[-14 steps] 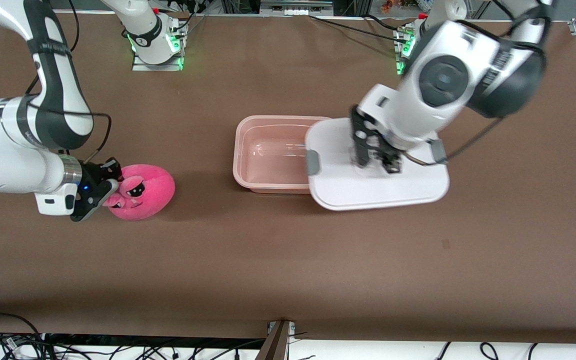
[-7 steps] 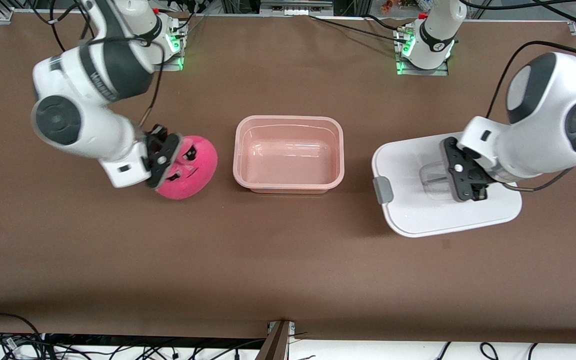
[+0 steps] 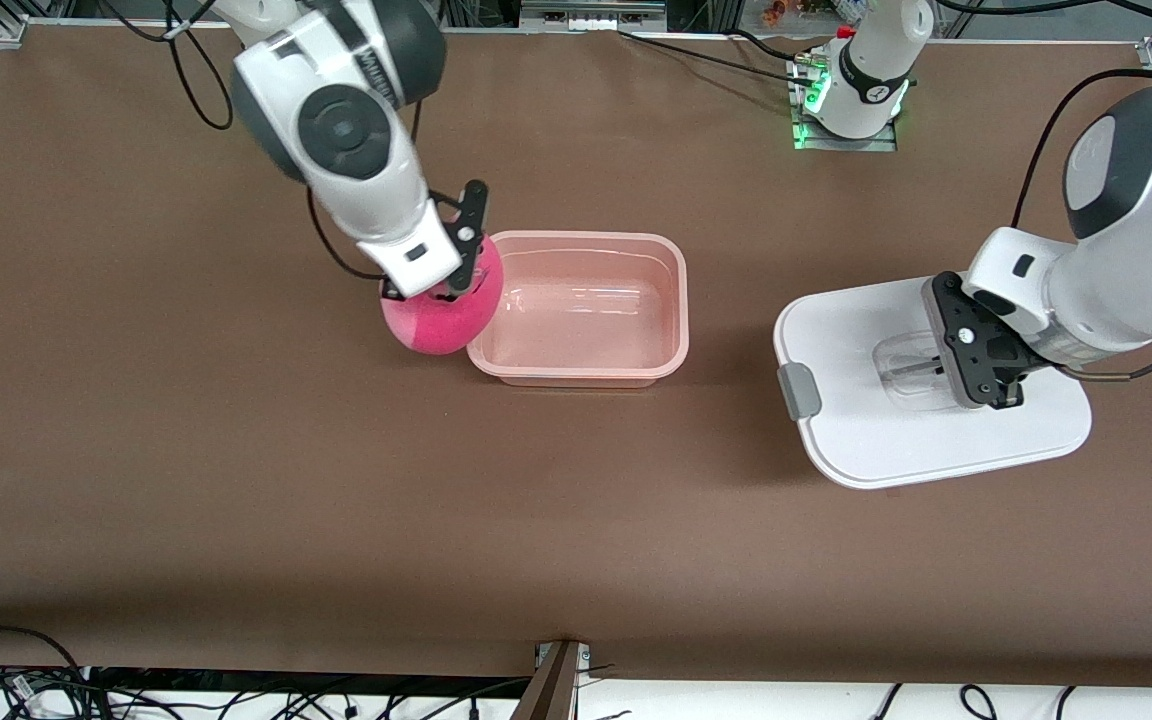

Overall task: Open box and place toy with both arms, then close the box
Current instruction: 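Lift the lid with the left gripper while the right gripper carries the toy, then lower the pink toy into the open box and release with the right gripper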

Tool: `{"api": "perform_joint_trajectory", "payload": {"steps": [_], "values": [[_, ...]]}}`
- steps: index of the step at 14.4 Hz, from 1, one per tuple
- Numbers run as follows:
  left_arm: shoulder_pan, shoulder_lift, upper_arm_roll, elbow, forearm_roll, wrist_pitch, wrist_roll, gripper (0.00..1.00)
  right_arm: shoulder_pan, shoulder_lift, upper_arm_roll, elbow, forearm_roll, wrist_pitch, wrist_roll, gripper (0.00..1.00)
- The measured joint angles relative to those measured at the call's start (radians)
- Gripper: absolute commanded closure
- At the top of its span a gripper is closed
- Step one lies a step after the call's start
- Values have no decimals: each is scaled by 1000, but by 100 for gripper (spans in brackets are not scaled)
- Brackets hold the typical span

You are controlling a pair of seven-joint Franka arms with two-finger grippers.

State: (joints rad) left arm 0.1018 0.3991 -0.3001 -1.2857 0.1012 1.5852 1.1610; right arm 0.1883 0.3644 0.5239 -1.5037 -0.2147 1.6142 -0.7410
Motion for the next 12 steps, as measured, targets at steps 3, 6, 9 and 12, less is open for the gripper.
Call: {"api": "perform_joint_trajectory", "payload": {"steps": [3,6,9,12], "values": [[27,7,1,-1,0,-1,6,100,71,18,0,-2,-62,-1,46,100],[40,24,2,-1,0,0,7,100,108,56,-1,-2,-117,0,54,100],[40,26,0,-1,0,0,7,100,131,85,-1,0,-138,16,125,1],[40,26,-2,-1,0,0,7,100,168,104,-1,1,-138,90,324,0]]}}
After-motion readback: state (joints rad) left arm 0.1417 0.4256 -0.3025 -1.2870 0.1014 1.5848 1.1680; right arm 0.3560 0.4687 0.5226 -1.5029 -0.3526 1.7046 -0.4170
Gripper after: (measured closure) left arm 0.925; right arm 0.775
